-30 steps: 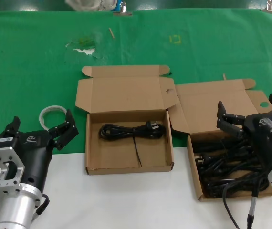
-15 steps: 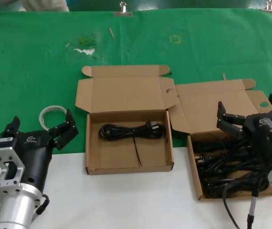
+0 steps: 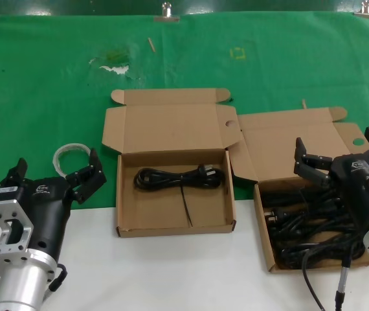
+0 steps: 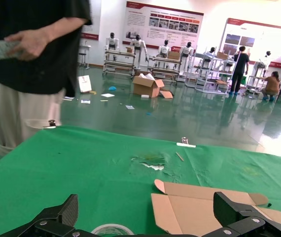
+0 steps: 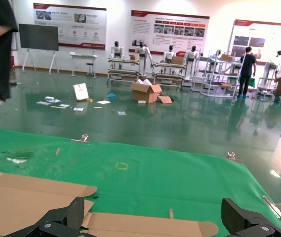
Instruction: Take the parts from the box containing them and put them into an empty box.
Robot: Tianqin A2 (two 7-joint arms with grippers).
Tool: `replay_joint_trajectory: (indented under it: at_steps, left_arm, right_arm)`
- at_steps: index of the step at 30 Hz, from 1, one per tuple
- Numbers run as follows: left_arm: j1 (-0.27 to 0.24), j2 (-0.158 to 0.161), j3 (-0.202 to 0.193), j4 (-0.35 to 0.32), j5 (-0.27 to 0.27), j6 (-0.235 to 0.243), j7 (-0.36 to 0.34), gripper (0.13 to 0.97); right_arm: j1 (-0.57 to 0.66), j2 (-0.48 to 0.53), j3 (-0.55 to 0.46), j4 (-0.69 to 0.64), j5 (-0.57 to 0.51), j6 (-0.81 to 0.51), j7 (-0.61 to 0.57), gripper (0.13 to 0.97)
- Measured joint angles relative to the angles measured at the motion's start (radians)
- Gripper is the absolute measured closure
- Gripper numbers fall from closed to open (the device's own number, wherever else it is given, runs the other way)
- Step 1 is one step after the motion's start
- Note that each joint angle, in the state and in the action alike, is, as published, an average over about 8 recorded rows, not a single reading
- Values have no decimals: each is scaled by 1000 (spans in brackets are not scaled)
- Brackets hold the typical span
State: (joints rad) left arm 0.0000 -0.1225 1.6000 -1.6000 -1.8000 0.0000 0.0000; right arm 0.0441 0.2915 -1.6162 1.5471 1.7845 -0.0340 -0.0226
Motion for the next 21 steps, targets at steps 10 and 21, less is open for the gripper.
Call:
replay_joint_trajectory:
  at_steps: [10,21]
  left_arm:
    - [0,0,0,0,0,0,0,132]
    - [0,0,0,0,0,0,0,132]
  right_arm:
    - [0,0,0,0,0,0,0,129]
    - [0,0,0,0,0,0,0,129]
